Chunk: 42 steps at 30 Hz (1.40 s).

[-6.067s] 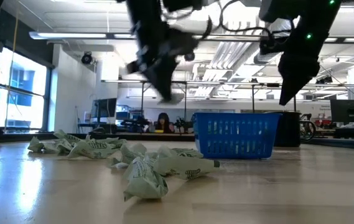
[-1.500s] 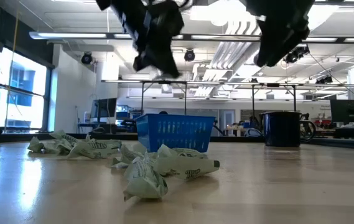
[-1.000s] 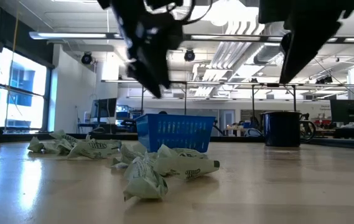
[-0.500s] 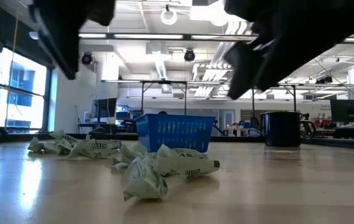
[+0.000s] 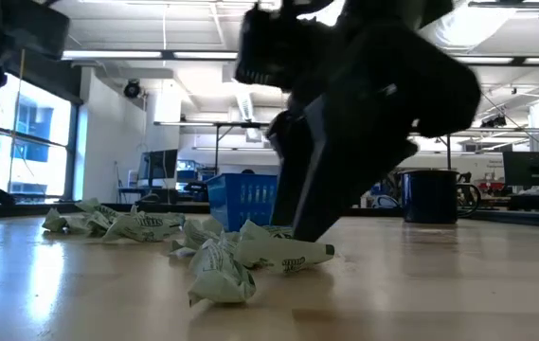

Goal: Pick and place Stevia / Truvia into bins
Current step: Put the stevia packet into the basket

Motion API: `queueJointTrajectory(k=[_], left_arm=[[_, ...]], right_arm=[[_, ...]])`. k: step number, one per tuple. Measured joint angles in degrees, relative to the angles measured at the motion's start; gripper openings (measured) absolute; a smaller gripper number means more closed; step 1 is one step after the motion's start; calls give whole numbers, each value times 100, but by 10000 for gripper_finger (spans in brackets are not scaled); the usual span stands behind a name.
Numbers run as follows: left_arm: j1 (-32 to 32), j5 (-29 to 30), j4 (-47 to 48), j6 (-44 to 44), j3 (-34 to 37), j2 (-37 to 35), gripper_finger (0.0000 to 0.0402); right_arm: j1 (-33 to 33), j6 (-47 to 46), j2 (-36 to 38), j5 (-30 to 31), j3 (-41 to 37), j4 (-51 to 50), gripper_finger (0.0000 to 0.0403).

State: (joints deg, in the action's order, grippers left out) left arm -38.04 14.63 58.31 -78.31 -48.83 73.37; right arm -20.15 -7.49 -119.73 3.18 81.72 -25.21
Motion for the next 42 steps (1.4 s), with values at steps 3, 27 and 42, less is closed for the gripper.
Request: queueJointTrajectory(k=[3,27,42], left_arm=[[-181,9,46,-158,194,-185,213],[-472,1298,-50,-476,513,-403,211],[83,1061,12,-985,513,-531,211]], right_arm=[[85,6,-186,-95,240,-136,233],[569,-1045,-344,2074,3645,-3851,6],[1765,-398,-372,407,2513,-3862,153]])
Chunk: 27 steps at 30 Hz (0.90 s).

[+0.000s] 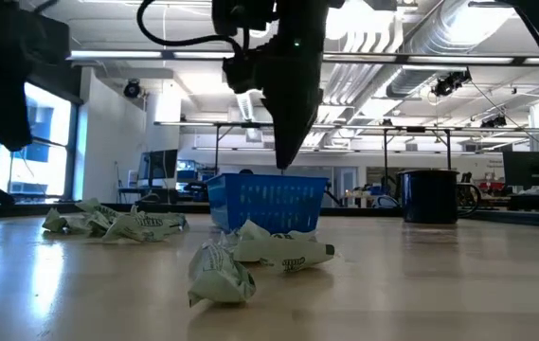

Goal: Pick and place Stevia / Truvia into bins
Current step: Put the stevia packet into the basket

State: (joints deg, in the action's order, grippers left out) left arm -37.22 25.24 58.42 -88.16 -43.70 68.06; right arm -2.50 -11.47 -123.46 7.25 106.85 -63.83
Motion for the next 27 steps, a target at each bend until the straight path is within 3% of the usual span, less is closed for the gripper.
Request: queueJointTrajectory(k=[4,8,12,16,19,23,27], left_arm=[[787,-51,-194,836,0,-106,211],[1830,-191,-869,2755,-2,-19,212],[2797,-839,-1538,4696,-4,240,225],[3611,-1553,-1560,4954,-4,554,252],[3857,-1986,-1842,5430,-4,689,270],[3829,-3250,-2838,6424,-5,724,279],[3550,-3356,-3300,6874,-56,722,273]], right_arm=[[-135,327,153,121,-4,-238,227],[-431,750,359,457,4,-455,282],[-698,914,521,773,0,-633,309],[-867,627,583,954,0,-903,316],[-940,484,594,939,-89,-1069,316],[-999,257,739,367,-747,-999,317],[-1301,-54,1175,-489,-1523,-141,317]])
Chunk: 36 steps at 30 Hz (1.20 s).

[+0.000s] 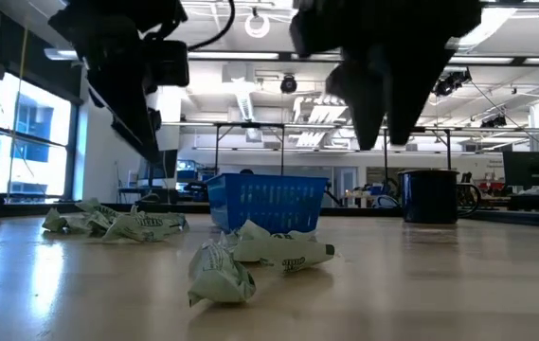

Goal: Pick and place Stevia / Truvia into bins
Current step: Put the stevia packet into the basket

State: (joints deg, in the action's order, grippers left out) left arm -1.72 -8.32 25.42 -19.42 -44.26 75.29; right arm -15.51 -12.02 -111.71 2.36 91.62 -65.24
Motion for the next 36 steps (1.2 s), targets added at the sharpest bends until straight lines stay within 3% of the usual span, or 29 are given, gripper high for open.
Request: queueJointTrajectory(k=[5,11,17,24,36], left_arm=[[-229,387,33,139,-69,-2,258],[-243,242,300,119,-69,-2,247],[-242,219,517,120,-69,-2,243],[-242,277,480,118,-69,-2,240],[-242,293,515,149,-69,-5,235]], right_arm=[[-574,232,298,300,-543,1704,317],[-826,892,-1,307,-1008,3397,317],[-604,853,-348,402,-1044,3672,302],[-432,1082,-672,-187,-1043,4008,267],[-513,1255,-889,-315,-1037,4165,253]])
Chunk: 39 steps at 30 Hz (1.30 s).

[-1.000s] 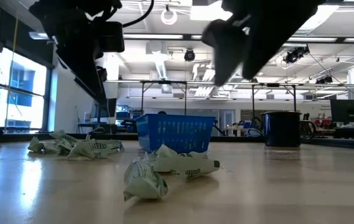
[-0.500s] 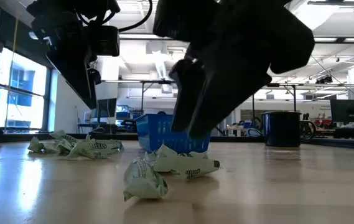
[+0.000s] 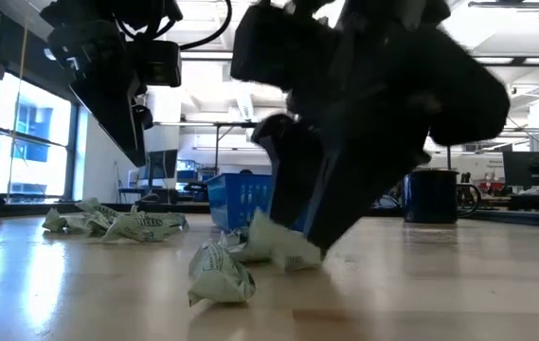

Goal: Pick and place Stevia / Truvia into bins
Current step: Put the stevia packet into the basket

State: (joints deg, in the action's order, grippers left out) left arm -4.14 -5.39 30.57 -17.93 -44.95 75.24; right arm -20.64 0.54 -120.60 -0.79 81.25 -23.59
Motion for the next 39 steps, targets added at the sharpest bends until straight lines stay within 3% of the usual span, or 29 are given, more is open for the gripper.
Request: queueJointTrajectory(k=[6,12,16,23,27,29,32,39], left_arm=[[-1,2,18,-22,0,-2,233],[-2,16,48,-31,0,-2,234],[-1,17,54,-33,0,-2,234],[0,17,137,-35,0,-2,234],[-2,15,198,-76,0,-2,234],[-2,15,289,-129,0,-2,234],[-35,95,345,-240,0,-58,234],[-436,267,256,-685,0,-115,234]], right_arm=[[32,-5,-132,-162,22,61,189],[196,-126,-119,-165,38,14,79],[431,-645,-102,65,512,-784,10],[725,-665,487,1458,1832,-2093,17],[1011,-798,717,2272,2114,-2893,3],[1240,-934,718,1986,1990,-3075,5],[1566,-1120,690,1049,1437,-2743,33],[1858,-1965,728,174,962,-2939,173]])
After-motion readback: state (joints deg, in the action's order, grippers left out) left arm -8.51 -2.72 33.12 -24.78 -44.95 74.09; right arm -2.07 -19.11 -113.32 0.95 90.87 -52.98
